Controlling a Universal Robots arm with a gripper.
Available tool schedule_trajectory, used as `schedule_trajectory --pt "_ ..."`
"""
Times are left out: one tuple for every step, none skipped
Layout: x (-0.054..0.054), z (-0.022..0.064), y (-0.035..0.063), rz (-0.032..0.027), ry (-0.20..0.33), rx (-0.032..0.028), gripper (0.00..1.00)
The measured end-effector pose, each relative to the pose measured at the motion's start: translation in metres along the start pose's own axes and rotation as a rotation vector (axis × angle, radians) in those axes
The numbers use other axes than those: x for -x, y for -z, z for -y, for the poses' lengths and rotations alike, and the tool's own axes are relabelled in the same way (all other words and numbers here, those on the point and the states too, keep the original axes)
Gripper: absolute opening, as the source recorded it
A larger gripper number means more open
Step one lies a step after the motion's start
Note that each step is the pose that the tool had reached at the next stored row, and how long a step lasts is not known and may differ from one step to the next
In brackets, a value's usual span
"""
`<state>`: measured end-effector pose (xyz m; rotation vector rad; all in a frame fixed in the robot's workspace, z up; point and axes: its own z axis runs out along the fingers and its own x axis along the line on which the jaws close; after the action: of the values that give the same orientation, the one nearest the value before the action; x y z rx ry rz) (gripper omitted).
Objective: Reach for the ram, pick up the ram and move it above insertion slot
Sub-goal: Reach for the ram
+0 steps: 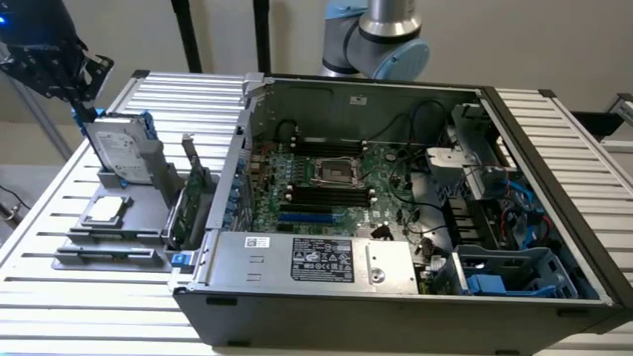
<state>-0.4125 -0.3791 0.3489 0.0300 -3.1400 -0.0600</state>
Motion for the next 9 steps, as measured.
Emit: schedule_trajectory --pt "0.0 0.0 0.0 0.0001 0.0 0.0 0.11" --pt "0.0 0.0 0.0 0.0 0.0 0.0 0.11" --pt "0.0 0.0001 0.0 -0.0001 0.0 -0.0001 0.11" --pt "0.0 0.0008 0.0002 -0.0003 0.0 -0.0001 0.11" --pt "0.0 0.0026 0.0002 -0.0002 0.0 -0.0001 0.11" --pt "0.001 0.0053 0.0002 -0.0003 0.0 -0.0001 0.11" --pt "0.001 0.0095 0.0004 -0.0007 0.0 0.0 0.11" --pt "0.002 0.0138 0.0005 -0.0011 0.0 0.0 0.11" --pt "0.002 0.0182 0.0007 -0.0015 0.0 0.0001 0.11"
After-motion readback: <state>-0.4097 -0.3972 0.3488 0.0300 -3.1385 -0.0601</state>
